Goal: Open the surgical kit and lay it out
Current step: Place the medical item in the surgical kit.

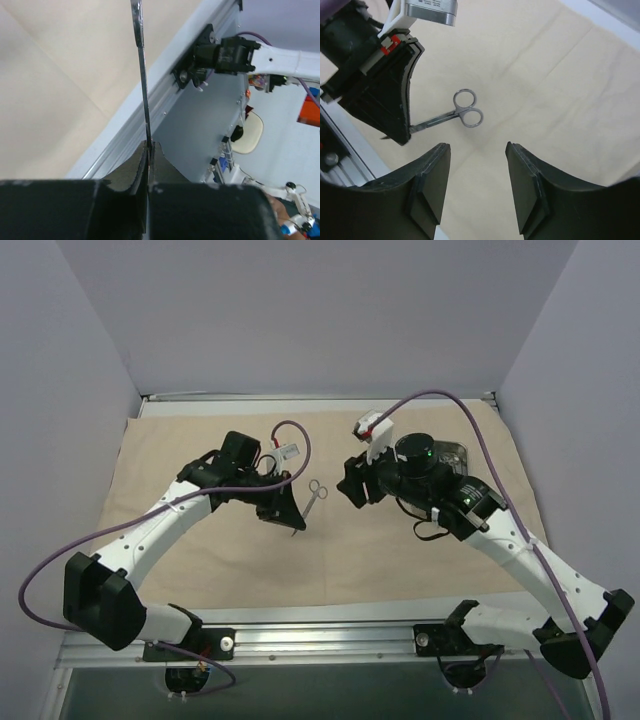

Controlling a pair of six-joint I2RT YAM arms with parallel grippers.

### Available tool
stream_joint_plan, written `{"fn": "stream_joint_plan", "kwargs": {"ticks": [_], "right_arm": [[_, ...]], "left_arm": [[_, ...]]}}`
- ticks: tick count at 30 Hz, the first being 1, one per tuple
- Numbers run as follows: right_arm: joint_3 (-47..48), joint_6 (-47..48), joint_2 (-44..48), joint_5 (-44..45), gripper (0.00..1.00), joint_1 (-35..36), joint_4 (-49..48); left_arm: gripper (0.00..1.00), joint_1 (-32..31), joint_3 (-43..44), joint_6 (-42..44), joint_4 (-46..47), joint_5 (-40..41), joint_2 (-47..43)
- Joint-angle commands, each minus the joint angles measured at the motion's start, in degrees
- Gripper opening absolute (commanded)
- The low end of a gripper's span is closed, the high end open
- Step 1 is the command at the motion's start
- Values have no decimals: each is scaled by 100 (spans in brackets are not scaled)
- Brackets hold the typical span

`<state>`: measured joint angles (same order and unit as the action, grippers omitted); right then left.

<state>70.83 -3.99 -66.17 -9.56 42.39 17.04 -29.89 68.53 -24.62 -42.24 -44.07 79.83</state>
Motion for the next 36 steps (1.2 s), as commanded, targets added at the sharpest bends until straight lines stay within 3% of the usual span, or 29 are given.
{"fn": "stream_joint_plan", "kwargs": {"ticks": [1, 5, 9, 16, 36], "right_arm": [[-113, 1758, 131, -396, 49, 67, 79], [202, 3085, -18, -730, 49, 462, 921], [616, 3755, -352, -933, 50, 690, 1573], [722, 4274, -607, -309, 53, 1806, 1741], [713, 5636, -1231, -248, 48, 2177, 2084]], "left_arm": [[2, -25, -190, 1, -21, -716, -310], [2, -70, -305, -16, -109, -1086, -337], [2, -131, -332, 54, -372, -1103, -363], [2, -315, -516, 27, -417, -1200, -460], [2, -676, -455, 344, -821, -1375, -398]]}}
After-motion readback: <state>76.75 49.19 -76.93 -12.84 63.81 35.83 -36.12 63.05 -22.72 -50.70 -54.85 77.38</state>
